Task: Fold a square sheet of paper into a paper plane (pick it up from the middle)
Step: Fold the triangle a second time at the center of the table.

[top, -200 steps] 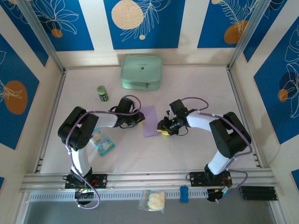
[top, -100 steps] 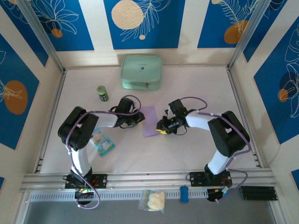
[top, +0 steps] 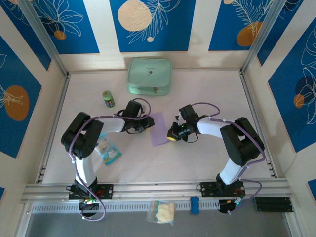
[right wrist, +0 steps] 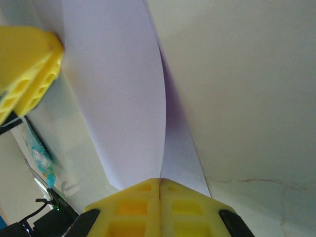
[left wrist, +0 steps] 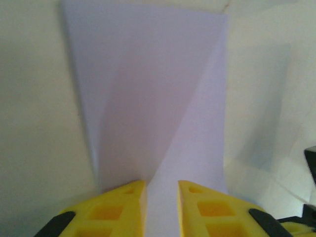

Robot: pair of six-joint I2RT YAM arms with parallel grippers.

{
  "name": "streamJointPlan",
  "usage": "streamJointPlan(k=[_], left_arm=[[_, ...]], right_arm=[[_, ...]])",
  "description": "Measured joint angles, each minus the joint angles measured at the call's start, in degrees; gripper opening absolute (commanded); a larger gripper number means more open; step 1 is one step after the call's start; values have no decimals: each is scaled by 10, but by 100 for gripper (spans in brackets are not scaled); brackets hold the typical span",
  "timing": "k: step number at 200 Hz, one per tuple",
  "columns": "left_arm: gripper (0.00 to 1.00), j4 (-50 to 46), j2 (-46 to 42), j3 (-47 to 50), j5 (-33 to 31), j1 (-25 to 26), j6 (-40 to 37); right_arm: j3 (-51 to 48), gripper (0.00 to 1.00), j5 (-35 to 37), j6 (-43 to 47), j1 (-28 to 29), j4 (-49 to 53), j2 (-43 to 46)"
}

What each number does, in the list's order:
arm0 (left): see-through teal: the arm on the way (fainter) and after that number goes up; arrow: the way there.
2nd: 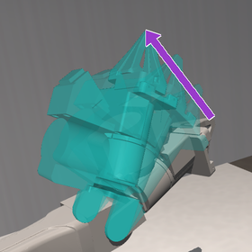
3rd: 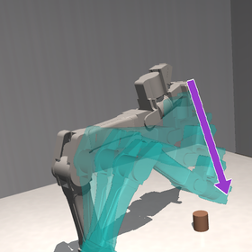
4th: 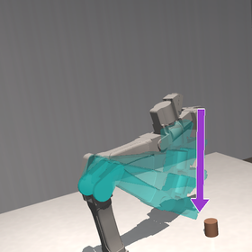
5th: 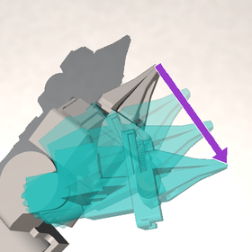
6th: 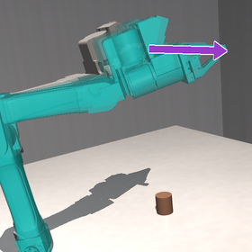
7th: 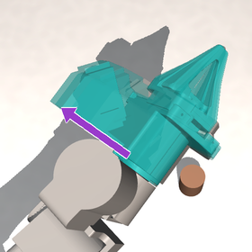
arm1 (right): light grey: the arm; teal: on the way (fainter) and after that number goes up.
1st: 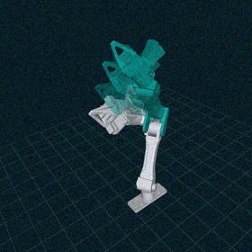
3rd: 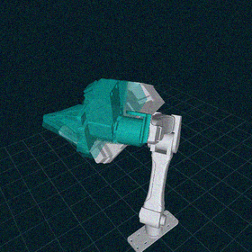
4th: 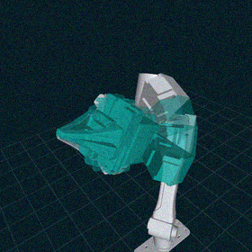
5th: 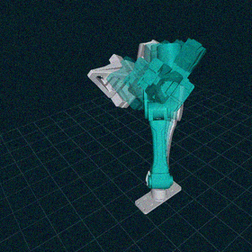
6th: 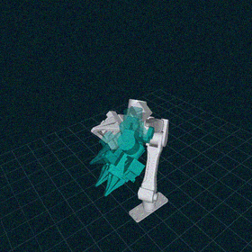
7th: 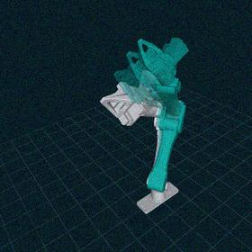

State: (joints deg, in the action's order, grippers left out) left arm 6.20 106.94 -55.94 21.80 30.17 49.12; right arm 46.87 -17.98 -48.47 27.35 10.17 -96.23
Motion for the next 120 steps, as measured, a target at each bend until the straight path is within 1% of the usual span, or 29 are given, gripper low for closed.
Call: streamJointPlan(k=[43, 77, 120], left_arm=[[20, -31, -2, -27, -13, -23, -41], [17, -50, 9, -43, -20, -30, -60], [15, -58, 35, -48, -18, -30, -62]], right_arm=[[0, 0, 3, -2, 2, 1, 8], [0, 0, 15, -6, 11, 1, 9], [7, 0, 19, -6, 22, 5, 9]])
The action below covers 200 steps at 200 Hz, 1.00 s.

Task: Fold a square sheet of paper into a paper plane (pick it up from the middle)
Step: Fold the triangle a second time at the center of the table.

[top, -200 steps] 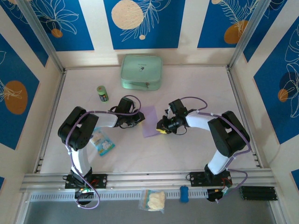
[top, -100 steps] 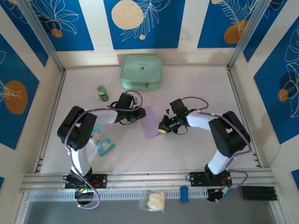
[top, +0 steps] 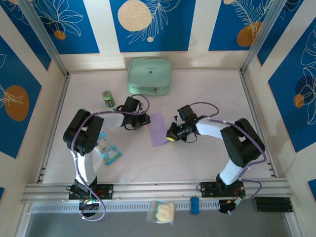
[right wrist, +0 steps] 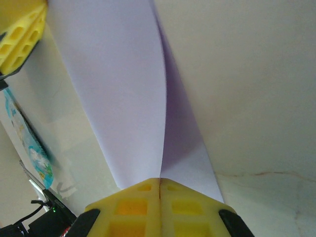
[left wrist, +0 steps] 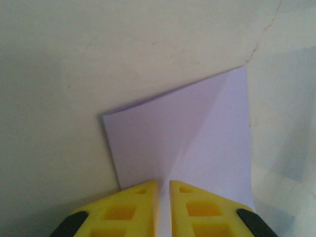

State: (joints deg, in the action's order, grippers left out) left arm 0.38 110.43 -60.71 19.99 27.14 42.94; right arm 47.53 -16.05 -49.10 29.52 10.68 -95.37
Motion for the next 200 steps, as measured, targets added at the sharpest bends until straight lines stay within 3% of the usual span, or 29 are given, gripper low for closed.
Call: streamJointPlan(k=[59, 133, 200], left_arm=[[15, 0, 8, -10, -1, 0, -9], [15, 7, 12, -11, 5, 0, -11], [15, 9, 13, -11, 7, 0, -11]], right_arm=[[49, 0, 0, 0, 23, 4, -9], [116, 0, 23, -2, 50, -2, -80], [126, 0, 46, -20, 58, -14, -108]])
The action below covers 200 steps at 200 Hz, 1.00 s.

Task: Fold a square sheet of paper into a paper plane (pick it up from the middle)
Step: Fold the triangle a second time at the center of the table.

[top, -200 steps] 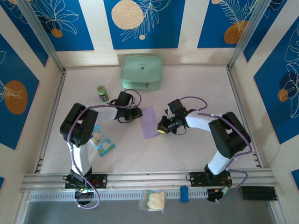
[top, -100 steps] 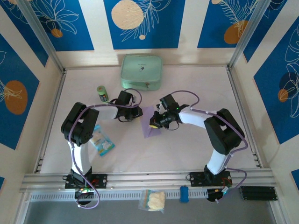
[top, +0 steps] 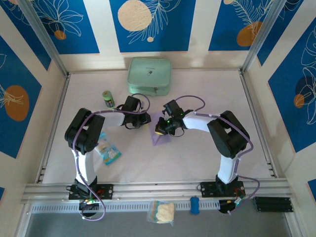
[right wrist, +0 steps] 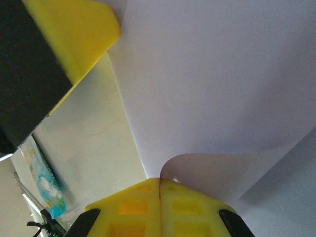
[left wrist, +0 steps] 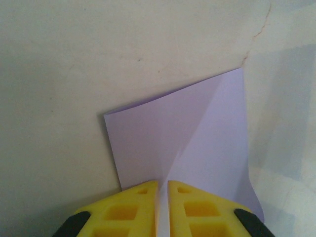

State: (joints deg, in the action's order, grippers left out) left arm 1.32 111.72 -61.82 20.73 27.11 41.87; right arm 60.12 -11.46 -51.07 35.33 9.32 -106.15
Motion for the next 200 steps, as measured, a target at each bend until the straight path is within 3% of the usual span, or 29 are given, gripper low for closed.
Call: streamJointPlan(k=[200], left_arm=[[15, 4, 1, 0, 3, 0, 2]], right_arm=[[26, 0, 25, 1, 6, -10, -32]])
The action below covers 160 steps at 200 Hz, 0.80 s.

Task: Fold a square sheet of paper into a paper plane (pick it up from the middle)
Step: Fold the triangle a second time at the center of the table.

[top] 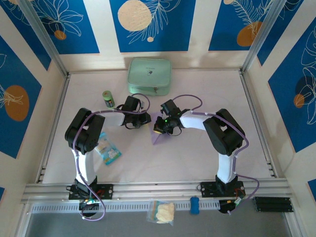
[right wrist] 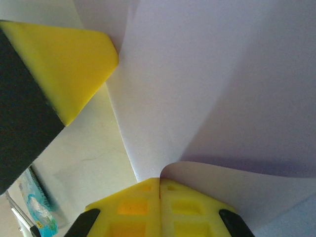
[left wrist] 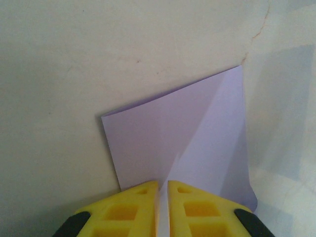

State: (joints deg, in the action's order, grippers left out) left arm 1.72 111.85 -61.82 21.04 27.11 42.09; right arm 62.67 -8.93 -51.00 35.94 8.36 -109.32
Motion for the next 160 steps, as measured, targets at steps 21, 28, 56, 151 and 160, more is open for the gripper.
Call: streamJointPlan(k=[21, 28, 56, 151, 160], left_arm=[[15, 2, 0, 0, 2, 0, 0], [15, 3, 1, 0, 3, 0, 0], [15, 4, 2, 0, 6, 0, 0], [15, 6, 3, 0, 13, 0, 0], [15, 6, 3, 0, 13, 0, 0]], right_arm=[[0, 0, 0, 2, 0, 0, 0], [0, 0, 0, 2, 0, 0, 0], [2, 0, 0, 7, 0, 4, 0], [10, 0, 0, 11, 1, 14, -13], [10, 0, 0, 11, 1, 14, -13]])
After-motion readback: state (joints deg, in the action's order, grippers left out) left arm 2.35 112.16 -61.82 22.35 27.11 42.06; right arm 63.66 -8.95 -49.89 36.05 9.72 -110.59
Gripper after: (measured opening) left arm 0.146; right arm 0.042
